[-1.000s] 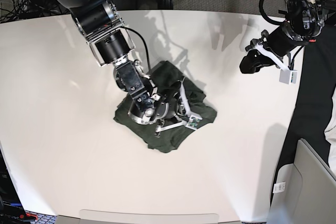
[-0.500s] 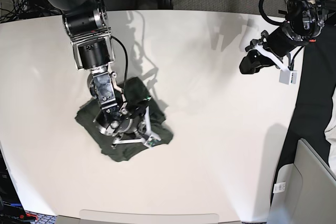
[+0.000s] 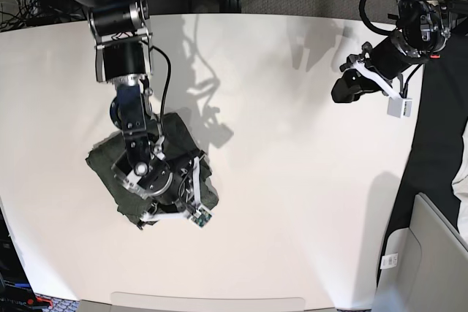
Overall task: Fold the T-shirt properly
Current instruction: 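Drag the folded shirt with the right gripper across the table, then press the folded shirt flat with the right gripper and release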
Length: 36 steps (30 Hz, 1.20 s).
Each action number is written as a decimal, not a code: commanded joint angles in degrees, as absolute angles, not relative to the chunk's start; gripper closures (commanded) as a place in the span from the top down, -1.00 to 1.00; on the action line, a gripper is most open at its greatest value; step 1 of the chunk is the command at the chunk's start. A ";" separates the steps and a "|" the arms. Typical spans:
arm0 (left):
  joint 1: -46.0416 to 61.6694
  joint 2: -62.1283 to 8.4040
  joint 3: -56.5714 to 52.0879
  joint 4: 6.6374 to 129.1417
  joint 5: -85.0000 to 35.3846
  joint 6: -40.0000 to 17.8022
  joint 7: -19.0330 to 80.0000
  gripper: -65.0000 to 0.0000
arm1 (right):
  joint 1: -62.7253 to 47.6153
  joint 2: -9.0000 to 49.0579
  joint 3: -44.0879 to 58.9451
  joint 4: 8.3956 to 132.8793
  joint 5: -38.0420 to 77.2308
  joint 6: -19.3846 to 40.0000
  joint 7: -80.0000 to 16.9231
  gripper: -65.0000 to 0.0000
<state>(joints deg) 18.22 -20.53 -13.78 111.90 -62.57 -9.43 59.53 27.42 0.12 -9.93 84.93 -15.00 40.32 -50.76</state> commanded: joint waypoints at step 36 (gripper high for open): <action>17.89 -20.09 -14.37 113.10 -63.60 -9.80 58.51 -0.63 | 14.64 5.14 -10.07 86.11 -14.99 40.00 -59.38 -1.00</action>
<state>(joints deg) 18.28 -19.40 -13.96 112.01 -62.57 -9.45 59.35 13.78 5.58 -9.98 85.91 -16.14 39.51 -60.45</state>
